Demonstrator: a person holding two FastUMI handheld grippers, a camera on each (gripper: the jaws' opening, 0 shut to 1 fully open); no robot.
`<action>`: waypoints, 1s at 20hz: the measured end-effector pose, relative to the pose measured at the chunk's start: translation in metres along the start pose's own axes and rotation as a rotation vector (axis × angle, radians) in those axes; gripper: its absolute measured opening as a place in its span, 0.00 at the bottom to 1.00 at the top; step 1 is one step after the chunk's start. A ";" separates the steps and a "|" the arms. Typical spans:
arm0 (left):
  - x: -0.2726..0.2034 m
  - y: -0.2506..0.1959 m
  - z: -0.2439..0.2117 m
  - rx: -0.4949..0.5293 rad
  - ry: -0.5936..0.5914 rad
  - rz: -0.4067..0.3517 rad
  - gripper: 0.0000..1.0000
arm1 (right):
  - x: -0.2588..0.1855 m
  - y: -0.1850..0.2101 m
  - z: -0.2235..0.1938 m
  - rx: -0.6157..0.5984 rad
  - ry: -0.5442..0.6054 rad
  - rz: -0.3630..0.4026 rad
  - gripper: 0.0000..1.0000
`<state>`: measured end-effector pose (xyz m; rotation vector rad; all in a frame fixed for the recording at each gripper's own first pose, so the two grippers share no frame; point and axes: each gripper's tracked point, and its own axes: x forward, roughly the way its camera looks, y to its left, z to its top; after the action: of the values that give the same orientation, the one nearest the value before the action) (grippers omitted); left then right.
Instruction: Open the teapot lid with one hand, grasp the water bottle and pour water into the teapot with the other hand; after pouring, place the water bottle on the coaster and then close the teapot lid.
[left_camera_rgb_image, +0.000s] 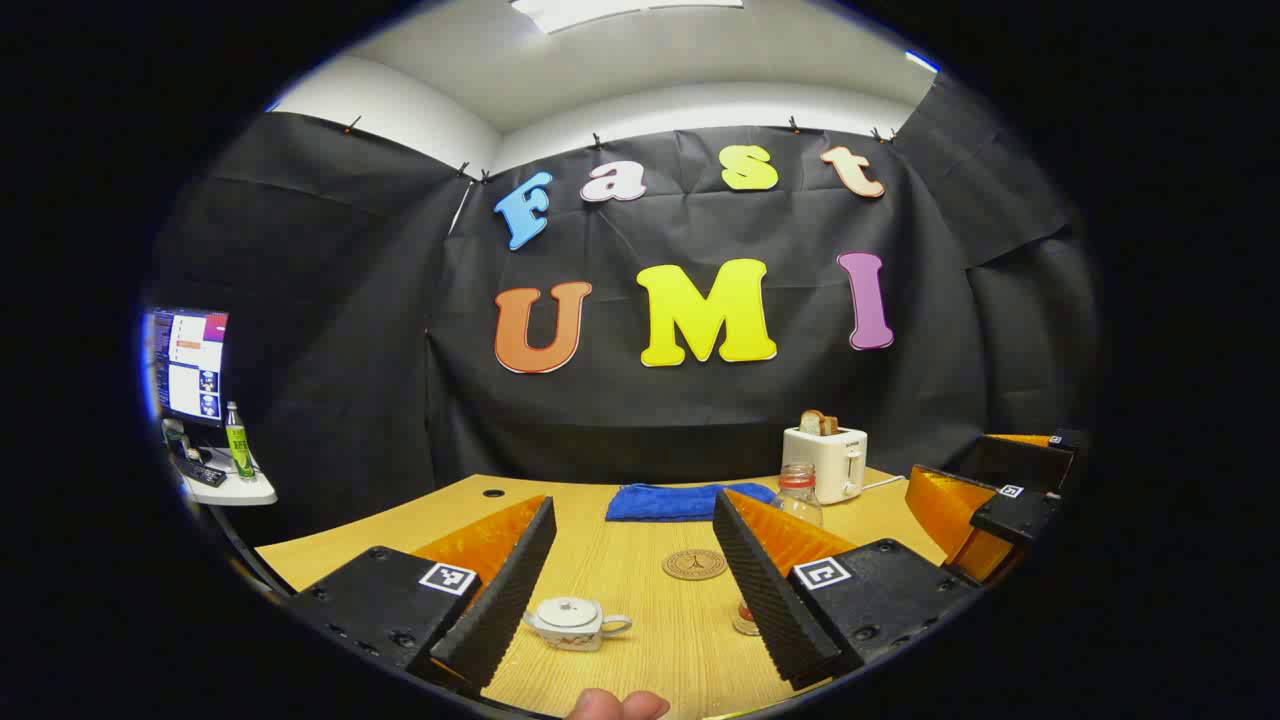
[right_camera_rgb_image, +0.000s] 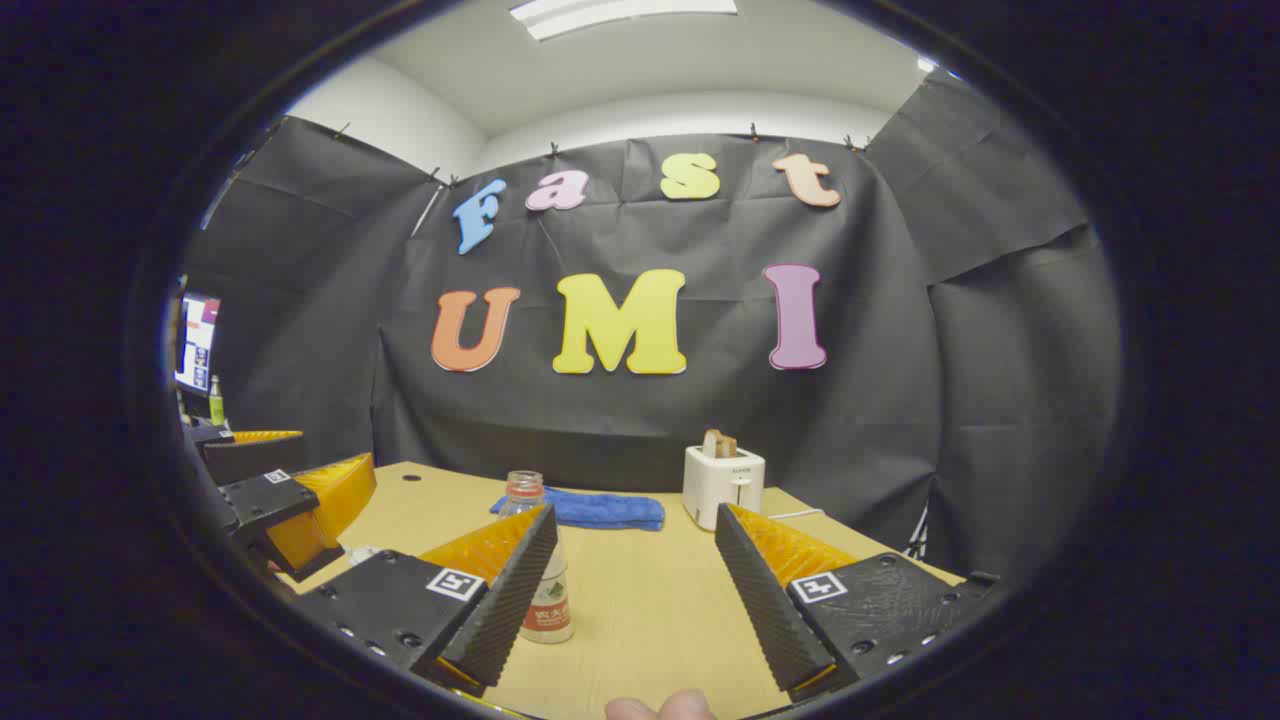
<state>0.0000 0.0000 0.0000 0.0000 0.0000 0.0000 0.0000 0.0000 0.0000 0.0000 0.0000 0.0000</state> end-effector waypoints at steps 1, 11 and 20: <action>0.001 0.002 0.000 0.002 0.001 0.004 0.99 | 0.001 0.001 -0.001 -0.003 0.004 0.003 0.95; 0.004 0.007 -0.002 0.007 0.003 -0.001 0.99 | 0.002 0.000 -0.007 0.015 0.021 0.007 0.95; 0.003 0.009 -0.001 -0.002 0.004 0.006 0.99 | 0.005 -0.001 -0.011 0.030 0.023 0.022 0.95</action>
<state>0.0034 0.0092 -0.0012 -0.0016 0.0039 0.0057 0.0048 -0.0010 -0.0108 0.0300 0.0233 0.0219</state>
